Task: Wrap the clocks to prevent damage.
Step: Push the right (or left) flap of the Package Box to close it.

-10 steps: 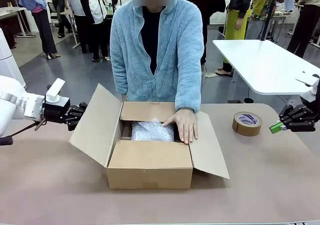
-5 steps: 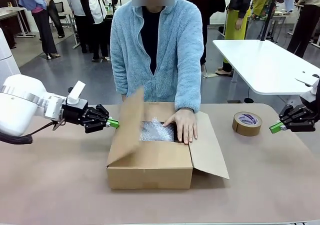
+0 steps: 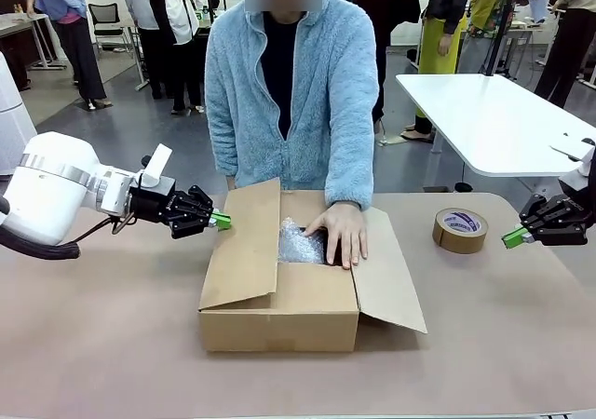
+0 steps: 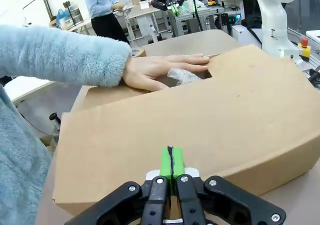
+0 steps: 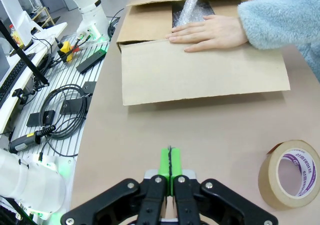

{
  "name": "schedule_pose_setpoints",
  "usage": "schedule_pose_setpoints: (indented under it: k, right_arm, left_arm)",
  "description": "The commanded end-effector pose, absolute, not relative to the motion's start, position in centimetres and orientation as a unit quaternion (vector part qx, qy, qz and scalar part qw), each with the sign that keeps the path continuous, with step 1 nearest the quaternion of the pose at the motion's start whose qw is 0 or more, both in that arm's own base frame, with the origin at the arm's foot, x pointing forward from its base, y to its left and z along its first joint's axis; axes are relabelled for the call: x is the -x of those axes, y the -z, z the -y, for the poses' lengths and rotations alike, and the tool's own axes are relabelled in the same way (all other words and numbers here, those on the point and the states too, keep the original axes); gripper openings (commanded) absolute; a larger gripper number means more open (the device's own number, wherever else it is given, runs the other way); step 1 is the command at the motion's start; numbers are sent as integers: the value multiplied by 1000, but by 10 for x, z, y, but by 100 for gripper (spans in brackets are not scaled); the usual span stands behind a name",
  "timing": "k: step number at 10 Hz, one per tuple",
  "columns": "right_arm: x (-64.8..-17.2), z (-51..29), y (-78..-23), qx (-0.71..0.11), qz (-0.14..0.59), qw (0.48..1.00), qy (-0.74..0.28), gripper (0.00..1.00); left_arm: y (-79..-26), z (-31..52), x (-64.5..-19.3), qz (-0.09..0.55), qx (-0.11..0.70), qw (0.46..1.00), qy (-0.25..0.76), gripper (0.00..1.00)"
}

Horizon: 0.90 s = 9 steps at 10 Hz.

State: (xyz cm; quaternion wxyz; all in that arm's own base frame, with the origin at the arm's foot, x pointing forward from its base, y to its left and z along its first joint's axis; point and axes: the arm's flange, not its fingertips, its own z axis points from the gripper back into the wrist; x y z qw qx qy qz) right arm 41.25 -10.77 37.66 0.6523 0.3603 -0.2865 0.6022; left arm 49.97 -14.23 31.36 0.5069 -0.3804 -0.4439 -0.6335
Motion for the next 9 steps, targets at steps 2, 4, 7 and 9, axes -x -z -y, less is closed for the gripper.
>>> schedule_pose_setpoints:
  k: [2,4,7,9]
  right_arm:
    - [-412,108,-374,-363,291,647,-605,1]
    - [-412,108,-374,-363,291,647,-605,1]
    - [-412,108,-374,-363,291,647,-605,1]
    - [-412,108,-374,-363,291,647,-605,1]
  left_arm:
    - [-294,151,-500,455,364,508,634,1]
    - [-283,151,-494,445,374,515,630,1]
    - [-301,135,-490,441,408,501,623,1]
    - [-303,143,-500,444,391,514,621,1]
